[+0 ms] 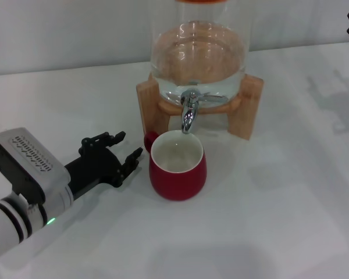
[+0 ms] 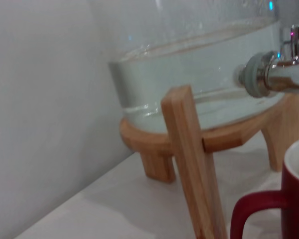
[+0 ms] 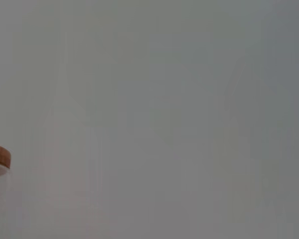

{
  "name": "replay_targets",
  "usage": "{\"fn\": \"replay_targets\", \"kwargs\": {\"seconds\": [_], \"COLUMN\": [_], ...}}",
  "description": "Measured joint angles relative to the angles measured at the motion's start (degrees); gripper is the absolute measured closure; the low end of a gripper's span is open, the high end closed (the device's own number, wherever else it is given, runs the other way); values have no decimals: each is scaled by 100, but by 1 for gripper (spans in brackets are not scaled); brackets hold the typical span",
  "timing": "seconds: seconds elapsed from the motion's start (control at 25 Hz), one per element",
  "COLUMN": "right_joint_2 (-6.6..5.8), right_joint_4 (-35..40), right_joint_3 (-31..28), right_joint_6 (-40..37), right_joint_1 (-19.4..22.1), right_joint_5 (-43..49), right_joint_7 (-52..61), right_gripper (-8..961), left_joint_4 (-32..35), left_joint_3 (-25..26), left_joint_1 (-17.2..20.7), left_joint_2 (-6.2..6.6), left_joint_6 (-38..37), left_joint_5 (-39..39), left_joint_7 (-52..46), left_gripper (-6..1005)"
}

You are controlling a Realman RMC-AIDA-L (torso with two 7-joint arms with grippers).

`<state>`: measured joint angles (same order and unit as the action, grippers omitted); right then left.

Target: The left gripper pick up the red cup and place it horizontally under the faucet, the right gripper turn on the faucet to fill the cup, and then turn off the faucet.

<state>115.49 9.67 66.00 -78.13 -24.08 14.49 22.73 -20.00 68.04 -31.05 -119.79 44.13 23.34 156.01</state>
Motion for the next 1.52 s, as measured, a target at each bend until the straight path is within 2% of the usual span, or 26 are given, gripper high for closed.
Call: {"fn": "replay_targets", "kwargs": {"seconds": [0.16,0.48,0.84,0.96,1.16,1.36,1.52], "right_joint_2": [0,0,0,0,0,0,0], "right_joint_4": [0,-20,-29,-34,-46,-52,-58], "right_joint_3": [0,0,-9,-18,-6,3,118], "right_joint_6": [0,-2,0,4,7,6,6], "right_joint_1": [35,44,7,1,2,12,12], "right_joint_5": [0,1,1,1,18,42,48], "right_joint_7": [2,3,3,3,3,5,47], "right_gripper": [234,235,235,234,234,234,234], "left_joint_4": [-49,-128,-156,-143,-57,-47,23], "left_joint_3": [32,654,1021,1309,2120,2930,3280], "left_joint_1": [153,544,625,626,712,965,1216], "left_joint_2": [7,9,31,37,44,34,15], "left_joint_6": [-145,-363,-333,-224,351,1214,2032], "left_joint_5": [-22,-58,-41,-18,-70,-167,-625], "left_joint_7": [65,493,582,584,585,586,584], "left_gripper": [510,510,510,510,511,511,511]}}
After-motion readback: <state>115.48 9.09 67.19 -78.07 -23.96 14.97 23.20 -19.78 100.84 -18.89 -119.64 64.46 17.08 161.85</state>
